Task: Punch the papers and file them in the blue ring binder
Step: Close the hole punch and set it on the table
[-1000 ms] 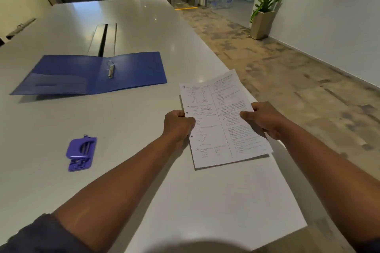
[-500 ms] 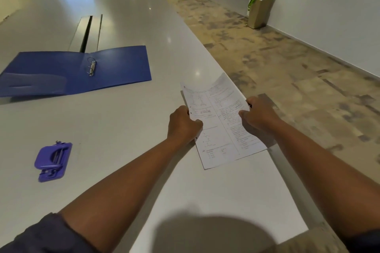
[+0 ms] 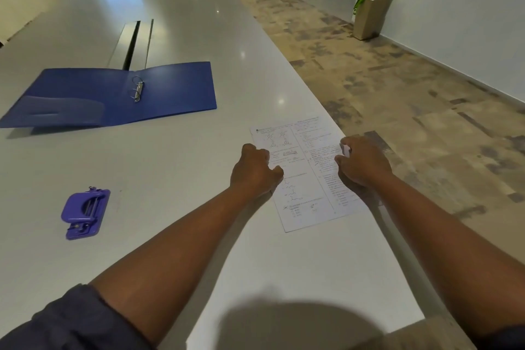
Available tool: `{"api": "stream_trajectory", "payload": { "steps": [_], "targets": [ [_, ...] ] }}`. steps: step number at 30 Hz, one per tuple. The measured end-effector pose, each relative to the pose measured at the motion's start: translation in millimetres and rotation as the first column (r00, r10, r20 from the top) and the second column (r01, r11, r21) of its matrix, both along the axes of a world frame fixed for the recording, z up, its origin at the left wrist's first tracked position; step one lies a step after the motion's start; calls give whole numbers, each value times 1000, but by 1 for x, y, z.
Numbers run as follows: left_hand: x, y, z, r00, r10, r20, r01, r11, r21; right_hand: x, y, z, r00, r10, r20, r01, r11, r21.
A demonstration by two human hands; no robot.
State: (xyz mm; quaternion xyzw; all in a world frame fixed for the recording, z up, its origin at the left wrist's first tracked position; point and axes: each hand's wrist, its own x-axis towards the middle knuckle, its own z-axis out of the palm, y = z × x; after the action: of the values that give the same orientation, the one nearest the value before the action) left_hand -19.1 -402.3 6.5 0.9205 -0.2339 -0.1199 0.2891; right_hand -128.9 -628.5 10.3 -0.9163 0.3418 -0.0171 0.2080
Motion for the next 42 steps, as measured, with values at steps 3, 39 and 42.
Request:
{"api": "stream_trajectory", "payload": {
  "steps": [3, 39, 42],
  "targets": [
    [3, 0, -1, 999, -43, 12, 43, 999, 15, 0, 1, 0, 999, -1, -40, -1, 999, -45],
    [81, 338, 24, 837, 494, -236, -539, 820, -192, 149, 378, 1, 671, 733, 110, -741, 658, 137],
    [89, 349, 20, 865, 406, -295, -471, 860, -197, 158, 401, 2, 645, 762, 64, -765, 642, 61]
  ]
}}
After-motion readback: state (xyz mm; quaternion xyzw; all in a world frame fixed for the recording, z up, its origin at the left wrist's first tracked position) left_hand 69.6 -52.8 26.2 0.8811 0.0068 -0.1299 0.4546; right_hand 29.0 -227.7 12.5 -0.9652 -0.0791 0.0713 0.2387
